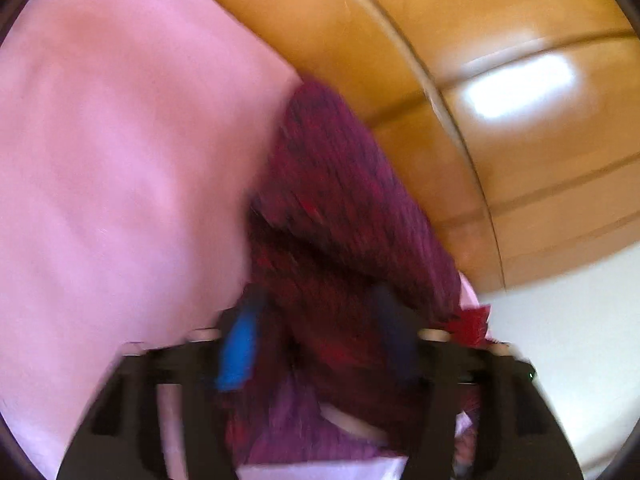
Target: Fold small clothes
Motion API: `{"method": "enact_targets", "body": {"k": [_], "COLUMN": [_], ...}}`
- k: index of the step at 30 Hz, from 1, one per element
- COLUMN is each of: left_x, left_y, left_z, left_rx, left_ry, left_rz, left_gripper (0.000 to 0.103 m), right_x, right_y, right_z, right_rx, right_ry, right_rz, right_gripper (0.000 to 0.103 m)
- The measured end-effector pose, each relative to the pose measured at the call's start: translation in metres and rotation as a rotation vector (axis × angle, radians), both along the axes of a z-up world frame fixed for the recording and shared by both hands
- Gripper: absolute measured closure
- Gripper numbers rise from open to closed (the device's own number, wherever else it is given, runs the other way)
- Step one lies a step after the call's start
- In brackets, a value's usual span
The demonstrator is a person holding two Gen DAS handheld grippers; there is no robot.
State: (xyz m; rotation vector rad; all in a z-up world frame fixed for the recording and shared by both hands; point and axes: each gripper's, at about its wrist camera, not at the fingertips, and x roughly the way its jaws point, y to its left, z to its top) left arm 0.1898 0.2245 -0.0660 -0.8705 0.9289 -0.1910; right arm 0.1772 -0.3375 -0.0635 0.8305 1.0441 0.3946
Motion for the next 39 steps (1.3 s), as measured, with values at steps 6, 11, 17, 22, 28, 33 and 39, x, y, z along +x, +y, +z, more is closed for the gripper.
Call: {"method": "enact_targets", "body": {"k": [6,11,17,22,28,33,39], "left_x": [-0.038,-0.080,-0.082,-0.072,-0.097,-0.123,-0.164], "left_y": [0.027,0.002,-0.032,-0.031,-0.023,-0.029,-0.027], "left_z": [0.009,-0.003,-0.021,-0.021,-0.015,-0.006,-0.001], "left_rx": [0.082,0.165,0.211,0.228,0.179,0.161,0.117], "left_ry": [-0.076,-0.150,-0.119,-0.076,-0.088,-0.101,-0.078], "left_rz": [0.013,-0.153,-0.260,-0.239,-0.221,-0.223,-0.216], "left_gripper": [0.034,0.023,0.039,0.083,0.092,0.093,0.093], "right_x": [-0.031,-0.063,-0.067,-0.073,-0.102,-0.115,-0.140], "right_y": [-0.028,-0.030,-0.001,-0.003,0.002,-0.001,-0.006], "right_z": [0.036,0.029,-0.006,0.004,0.025,0.034,0.043], "right_rx": [-0.044,-0.232,-0.456,-0.484,-0.456,-0.393,-0.352], "right_ry": [-0.127,-0.128,-0.084,-0.105,-0.136,-0.132,-0.102], "right_rz": [-0.063,-0.001,0.092,0.089,0.099,0.085,0.135], "right_gripper": [0.015,0.015,0.049,0.090,0.092,0.093,0.093]}}
